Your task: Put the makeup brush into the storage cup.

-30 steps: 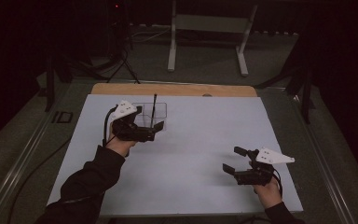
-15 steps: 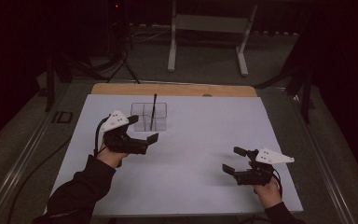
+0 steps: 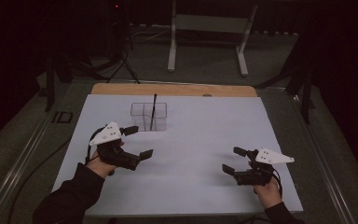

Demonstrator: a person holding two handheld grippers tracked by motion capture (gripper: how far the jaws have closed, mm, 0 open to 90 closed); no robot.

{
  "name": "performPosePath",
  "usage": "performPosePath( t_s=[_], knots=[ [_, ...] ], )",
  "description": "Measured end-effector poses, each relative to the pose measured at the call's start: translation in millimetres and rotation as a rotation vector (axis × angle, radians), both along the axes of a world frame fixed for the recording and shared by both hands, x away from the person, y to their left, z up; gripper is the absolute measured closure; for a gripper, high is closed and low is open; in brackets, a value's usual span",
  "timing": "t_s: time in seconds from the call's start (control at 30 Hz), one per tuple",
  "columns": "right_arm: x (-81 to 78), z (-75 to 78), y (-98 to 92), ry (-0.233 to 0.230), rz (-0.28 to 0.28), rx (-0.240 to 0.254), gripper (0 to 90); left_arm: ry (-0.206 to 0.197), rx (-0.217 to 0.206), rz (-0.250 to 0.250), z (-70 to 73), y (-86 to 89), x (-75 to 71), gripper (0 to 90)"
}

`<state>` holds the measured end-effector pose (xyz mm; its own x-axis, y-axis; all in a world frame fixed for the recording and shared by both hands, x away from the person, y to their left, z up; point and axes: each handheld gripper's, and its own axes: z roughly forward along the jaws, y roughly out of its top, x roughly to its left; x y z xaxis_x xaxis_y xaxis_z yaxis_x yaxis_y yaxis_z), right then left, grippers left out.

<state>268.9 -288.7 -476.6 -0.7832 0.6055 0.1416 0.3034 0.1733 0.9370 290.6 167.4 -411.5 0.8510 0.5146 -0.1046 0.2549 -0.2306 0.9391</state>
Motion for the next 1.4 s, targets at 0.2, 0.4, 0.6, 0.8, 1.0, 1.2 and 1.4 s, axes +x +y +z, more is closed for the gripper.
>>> performPosePath(
  t_s=[0.2,0.4,0.6,0.8,1.0,1.2,1.4],
  knots=[
    [0.1,-0.1,0.0,0.0,0.002,0.0,13.9,-0.003,0.026,-0.058,-7.1,7.1,-8.3,2.1],
    [-0.8,0.3,0.7,-0.006,0.0,0.001,13.9,-0.003,0.051,-0.103,-14.8,10.1,-17.0,2.1],
    [-1.1,0.3,0.5,-0.006,0.002,0.001,13.9,0.01,0.071,-0.123,-23.9,13.0,-23.2,2.1],
    [-1.7,0.2,0.9,-0.01,-0.001,-0.004,13.9,0.024,0.11,-0.159,-35.1,15.2,-30.0,2.1],
    [-1.7,-0.4,1.0,-0.006,-0.001,-0.002,13.9,0.037,0.132,-0.164,-47.3,19.8,-36.0,2.1],
    [-3.0,-2.1,2.0,-0.008,0.019,-0.009,13.9,0.057,0.149,-0.177,-62.5,25.0,-39.7,2.1],
    [-4.0,-4.6,2.5,-0.002,0.05,-0.012,13.9,0.065,0.143,-0.178,-71.8,31.8,-41.8,2.1]
  ],
)
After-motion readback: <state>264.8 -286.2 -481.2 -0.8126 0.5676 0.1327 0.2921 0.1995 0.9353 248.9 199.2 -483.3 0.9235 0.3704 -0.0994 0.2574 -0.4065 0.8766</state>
